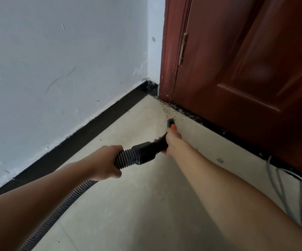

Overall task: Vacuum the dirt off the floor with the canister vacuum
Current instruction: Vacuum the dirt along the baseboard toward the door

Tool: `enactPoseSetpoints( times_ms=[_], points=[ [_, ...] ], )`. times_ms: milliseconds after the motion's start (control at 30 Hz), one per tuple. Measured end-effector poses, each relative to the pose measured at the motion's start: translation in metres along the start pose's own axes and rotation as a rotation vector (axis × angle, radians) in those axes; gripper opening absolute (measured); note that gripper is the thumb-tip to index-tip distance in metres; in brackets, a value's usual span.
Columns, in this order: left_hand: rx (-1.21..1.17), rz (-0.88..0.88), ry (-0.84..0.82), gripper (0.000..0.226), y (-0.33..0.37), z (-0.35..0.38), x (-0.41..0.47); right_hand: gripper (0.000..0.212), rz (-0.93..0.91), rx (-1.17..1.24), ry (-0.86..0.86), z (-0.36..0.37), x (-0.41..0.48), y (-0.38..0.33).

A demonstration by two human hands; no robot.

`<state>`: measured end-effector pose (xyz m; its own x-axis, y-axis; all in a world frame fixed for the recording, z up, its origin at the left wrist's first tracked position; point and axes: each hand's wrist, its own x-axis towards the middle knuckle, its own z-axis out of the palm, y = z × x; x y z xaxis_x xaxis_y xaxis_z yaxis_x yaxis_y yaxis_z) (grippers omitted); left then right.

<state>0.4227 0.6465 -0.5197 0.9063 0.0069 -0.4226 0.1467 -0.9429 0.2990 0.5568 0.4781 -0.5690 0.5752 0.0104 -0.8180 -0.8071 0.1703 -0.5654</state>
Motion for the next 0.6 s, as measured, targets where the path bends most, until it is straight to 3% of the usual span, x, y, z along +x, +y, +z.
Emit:
enactPoseSetpoints(
  times_ms=[200, 600],
  points=[
    [-0.121, -0.031, 0.089, 0.025, 0.012, 0.002, 0.033, 0.048, -0.102, -0.107, -0.014, 0.013, 0.036, -0.037],
    [-0.354, -0.172, 0.275, 0.044, 0.003, 0.003, 0.063, 0.035, -0.162, -0.305, -0.090, 0.067, 0.082, -0.080]
  ],
)
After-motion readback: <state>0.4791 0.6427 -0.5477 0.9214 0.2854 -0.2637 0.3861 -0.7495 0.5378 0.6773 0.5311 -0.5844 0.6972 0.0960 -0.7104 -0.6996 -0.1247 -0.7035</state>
